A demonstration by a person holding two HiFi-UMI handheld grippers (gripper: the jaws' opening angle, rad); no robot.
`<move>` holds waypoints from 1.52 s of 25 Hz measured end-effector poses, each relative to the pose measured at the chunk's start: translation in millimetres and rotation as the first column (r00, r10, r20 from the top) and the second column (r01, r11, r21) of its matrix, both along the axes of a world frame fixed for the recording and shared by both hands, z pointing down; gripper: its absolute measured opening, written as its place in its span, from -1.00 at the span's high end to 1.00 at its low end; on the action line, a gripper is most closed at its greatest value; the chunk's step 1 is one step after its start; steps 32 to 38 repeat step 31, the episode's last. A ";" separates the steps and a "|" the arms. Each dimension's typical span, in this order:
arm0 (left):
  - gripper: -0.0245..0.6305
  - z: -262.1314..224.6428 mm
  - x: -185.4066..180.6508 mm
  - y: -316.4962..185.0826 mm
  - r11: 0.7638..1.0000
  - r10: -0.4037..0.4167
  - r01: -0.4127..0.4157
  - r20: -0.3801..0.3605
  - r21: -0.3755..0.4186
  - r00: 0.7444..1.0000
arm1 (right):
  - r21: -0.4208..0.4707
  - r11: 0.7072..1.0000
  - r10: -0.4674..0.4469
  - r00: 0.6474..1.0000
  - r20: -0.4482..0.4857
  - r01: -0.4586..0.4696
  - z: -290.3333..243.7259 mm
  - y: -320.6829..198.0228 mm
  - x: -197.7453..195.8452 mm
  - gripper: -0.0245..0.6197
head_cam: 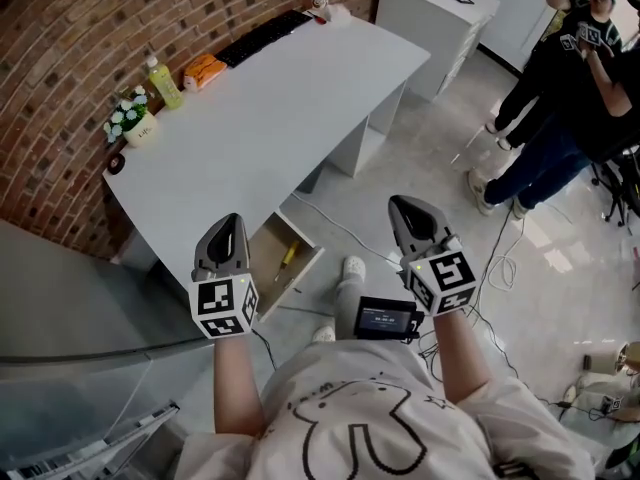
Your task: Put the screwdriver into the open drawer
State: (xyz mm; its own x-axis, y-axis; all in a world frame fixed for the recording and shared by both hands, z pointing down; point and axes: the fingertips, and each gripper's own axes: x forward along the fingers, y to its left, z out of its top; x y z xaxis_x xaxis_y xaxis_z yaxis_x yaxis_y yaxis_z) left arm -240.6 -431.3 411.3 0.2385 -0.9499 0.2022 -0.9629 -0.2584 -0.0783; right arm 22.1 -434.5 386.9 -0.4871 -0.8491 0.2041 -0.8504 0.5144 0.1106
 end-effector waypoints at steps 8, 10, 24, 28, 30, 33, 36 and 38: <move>0.88 -33.0 10.0 -2.7 0.995 0.019 -0.019 0.009 0.101 1.000 | 0.042 0.999 -0.001 1.000 0.006 0.001 -12.4 -0.8 -1.1 0.86; 0.88 -36.5 11.6 -2.8 0.993 0.021 -0.022 0.014 0.112 1.000 | 0.052 0.999 -0.002 1.000 0.010 0.002 -15.6 -1.8 -1.7 0.86; 0.88 -52.2 9.3 4.0 0.987 0.008 -0.015 0.049 0.162 0.999 | 0.095 0.995 -0.013 0.999 0.031 0.010 -28.3 0.2 -1.9 0.86; 0.88 -53.1 6.5 6.0 0.987 0.005 -0.012 0.048 0.162 0.999 | 0.085 0.996 -0.015 0.999 0.030 0.012 -25.8 2.4 -4.4 0.86; 0.88 -53.2 4.3 7.4 0.986 0.002 -0.009 0.043 0.164 0.999 | 0.083 0.996 -0.016 1.000 0.027 0.014 -23.7 4.1 -6.1 0.86; 0.88 -53.1 3.2 8.2 0.986 0.001 -0.008 0.042 0.166 0.999 | 0.081 0.997 -0.017 1.000 0.025 0.015 -22.5 5.0 -7.0 0.86; 0.88 -53.1 3.2 8.2 0.986 0.001 -0.008 0.042 0.166 0.999 | 0.081 0.997 -0.017 1.000 0.025 0.015 -22.5 5.0 -7.0 0.86; 0.88 -53.1 3.2 8.2 0.986 0.001 -0.008 0.042 0.166 0.999 | 0.081 0.997 -0.017 1.000 0.025 0.015 -22.5 5.0 -7.0 0.86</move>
